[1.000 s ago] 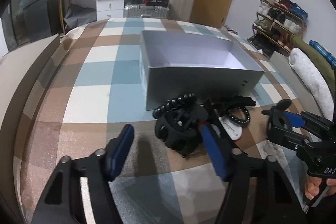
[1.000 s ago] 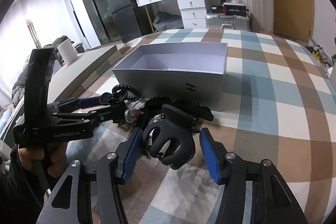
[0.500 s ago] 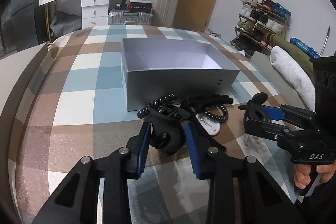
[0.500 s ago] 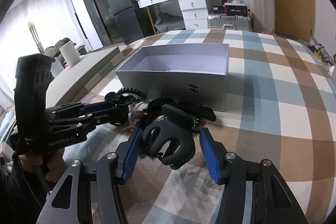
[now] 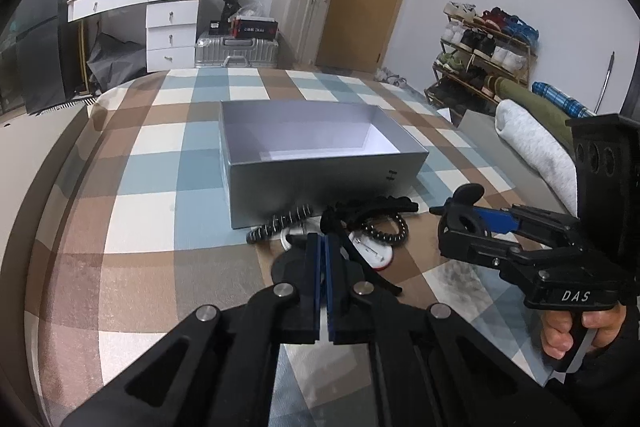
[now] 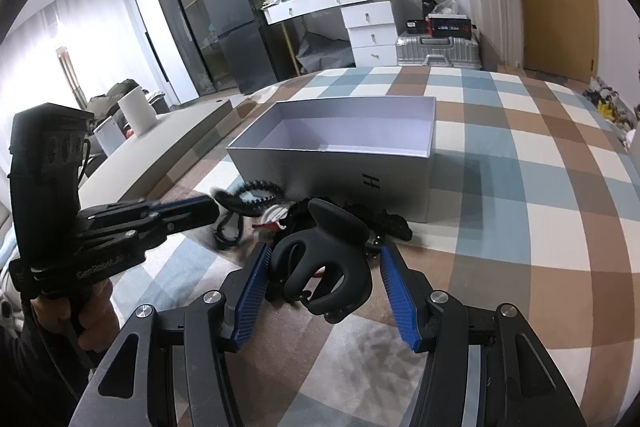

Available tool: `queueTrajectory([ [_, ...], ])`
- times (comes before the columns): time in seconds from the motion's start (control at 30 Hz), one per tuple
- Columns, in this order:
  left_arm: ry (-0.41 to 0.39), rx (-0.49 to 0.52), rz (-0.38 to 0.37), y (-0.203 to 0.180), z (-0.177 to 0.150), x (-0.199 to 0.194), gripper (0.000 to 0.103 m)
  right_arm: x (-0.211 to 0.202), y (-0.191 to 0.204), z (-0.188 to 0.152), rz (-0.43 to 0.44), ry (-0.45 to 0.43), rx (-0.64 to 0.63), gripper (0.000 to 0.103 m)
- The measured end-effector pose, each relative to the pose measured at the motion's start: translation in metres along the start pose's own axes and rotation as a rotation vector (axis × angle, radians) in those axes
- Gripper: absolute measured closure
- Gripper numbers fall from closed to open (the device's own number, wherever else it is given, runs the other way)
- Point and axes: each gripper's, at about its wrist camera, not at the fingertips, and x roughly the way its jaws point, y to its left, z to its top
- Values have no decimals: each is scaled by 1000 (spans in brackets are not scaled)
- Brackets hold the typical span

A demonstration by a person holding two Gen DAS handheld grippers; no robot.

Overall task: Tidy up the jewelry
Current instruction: 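Lower the left tool onto another black claw clip and grasp it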

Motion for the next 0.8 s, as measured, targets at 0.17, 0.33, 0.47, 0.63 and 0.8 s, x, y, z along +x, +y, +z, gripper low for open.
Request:
queueTrajectory([
  [0.17,37,-1,-17,1,-4,5,103,-1,2,0,0,-1,-4,48],
  [0.33,60,-33,-14,2,-5,9,63,-2,0,0,-6,-6,-3,48],
  [0.47,70,-78,-17,7,-6,14,47,-2,-2,0,-3,-4,4,48],
  [0.63,117,-71,-7,2,-7,24,47,-2,-5,0,-6,-1,13,48],
  [0.8,157,-56,11,-1,-10,29,61,-4,-8,0,-9,1,21,48],
])
